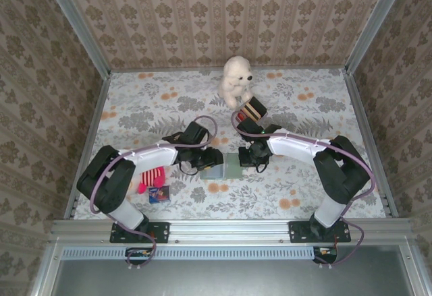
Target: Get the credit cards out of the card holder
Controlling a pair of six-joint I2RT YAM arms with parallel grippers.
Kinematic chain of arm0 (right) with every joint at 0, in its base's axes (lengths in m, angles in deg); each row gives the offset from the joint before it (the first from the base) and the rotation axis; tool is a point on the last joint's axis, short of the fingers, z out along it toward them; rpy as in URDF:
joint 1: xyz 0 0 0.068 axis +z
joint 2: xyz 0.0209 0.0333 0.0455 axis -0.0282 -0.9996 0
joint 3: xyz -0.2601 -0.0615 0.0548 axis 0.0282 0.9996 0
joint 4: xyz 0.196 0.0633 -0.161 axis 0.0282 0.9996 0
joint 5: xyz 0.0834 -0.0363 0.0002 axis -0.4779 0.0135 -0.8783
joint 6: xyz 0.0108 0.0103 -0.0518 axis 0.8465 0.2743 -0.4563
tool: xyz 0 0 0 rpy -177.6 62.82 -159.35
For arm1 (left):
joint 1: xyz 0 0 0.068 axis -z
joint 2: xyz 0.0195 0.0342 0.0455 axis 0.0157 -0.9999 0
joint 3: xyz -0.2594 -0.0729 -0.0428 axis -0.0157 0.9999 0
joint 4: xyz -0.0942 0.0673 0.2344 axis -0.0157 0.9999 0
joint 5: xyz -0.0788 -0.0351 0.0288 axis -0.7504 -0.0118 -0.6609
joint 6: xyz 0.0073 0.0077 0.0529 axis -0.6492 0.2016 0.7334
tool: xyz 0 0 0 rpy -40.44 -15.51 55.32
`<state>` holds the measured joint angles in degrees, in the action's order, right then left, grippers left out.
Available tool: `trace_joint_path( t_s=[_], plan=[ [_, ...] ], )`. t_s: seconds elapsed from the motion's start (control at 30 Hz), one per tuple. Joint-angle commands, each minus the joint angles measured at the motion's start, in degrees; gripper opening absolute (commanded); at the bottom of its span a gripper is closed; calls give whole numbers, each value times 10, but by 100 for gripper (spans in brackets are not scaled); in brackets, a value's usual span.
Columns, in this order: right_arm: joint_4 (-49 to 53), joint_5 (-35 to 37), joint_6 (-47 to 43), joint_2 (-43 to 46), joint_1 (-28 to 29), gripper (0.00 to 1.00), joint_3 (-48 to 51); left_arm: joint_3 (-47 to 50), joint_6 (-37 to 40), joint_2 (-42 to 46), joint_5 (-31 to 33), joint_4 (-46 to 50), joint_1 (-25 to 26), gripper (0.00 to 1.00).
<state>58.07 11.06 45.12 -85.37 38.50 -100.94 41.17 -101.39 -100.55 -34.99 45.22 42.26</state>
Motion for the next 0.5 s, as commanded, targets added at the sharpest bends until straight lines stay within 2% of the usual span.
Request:
trace_joint_path(
  t_s=[0.0,0.23,0.27,0.37,0.47],
  plan=[
    [-4,-16,1,-9,-1,7,4,-22,20,-18,-10,23,7,46],
    [12,10,6,19,-2,8,1,-32,23,-28,-7,33,11,45],
    [18,18,7,27,-2,10,-1,-32,23,-24,-5,35,12,45],
    [35,49,15,58,-2,24,-7,-30,22,-6,-7,33,11,44],
    [49,68,18,84,1,31,-18,-24,20,25,-4,33,0,46]
  ],
)
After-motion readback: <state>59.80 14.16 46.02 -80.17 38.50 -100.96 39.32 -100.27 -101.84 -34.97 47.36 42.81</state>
